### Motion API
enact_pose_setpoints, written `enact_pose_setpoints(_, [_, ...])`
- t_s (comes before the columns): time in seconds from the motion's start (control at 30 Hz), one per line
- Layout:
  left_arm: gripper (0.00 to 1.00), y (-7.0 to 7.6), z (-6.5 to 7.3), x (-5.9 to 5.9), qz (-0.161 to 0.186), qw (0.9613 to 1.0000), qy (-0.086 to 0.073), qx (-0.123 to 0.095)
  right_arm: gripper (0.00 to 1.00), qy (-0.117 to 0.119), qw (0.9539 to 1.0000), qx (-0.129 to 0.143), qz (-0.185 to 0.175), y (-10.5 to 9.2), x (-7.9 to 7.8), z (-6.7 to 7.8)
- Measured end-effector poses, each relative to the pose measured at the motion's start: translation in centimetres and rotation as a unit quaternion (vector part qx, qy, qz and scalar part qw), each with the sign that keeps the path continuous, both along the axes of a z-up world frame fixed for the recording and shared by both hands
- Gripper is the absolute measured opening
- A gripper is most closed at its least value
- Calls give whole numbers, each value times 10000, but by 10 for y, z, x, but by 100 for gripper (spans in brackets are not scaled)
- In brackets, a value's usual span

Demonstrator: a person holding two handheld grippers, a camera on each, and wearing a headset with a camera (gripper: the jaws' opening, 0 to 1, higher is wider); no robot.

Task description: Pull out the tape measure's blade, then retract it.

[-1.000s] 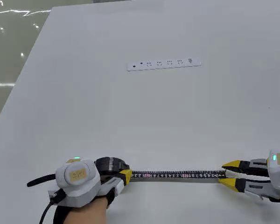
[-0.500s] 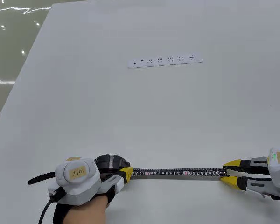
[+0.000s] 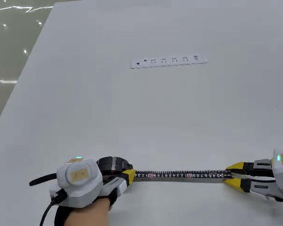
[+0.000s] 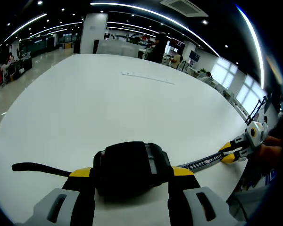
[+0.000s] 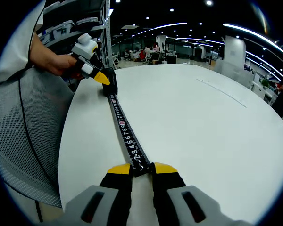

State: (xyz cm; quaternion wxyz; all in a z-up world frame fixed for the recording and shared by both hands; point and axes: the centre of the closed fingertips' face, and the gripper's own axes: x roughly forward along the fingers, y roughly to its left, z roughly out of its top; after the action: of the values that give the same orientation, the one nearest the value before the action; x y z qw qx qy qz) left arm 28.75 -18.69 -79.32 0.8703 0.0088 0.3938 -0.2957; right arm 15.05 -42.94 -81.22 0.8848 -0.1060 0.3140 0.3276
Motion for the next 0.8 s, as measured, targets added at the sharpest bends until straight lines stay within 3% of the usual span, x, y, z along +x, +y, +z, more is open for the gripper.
enact_pose_setpoints(0.53, [58,0,0,0,15,10000,47,50,13,43,10000,79,-19,4,-2,4])
enact_pose_setpoints(0.8, [57,1,0,0,34,10000,81,35,13,-53,9998,184,95,16,3,11])
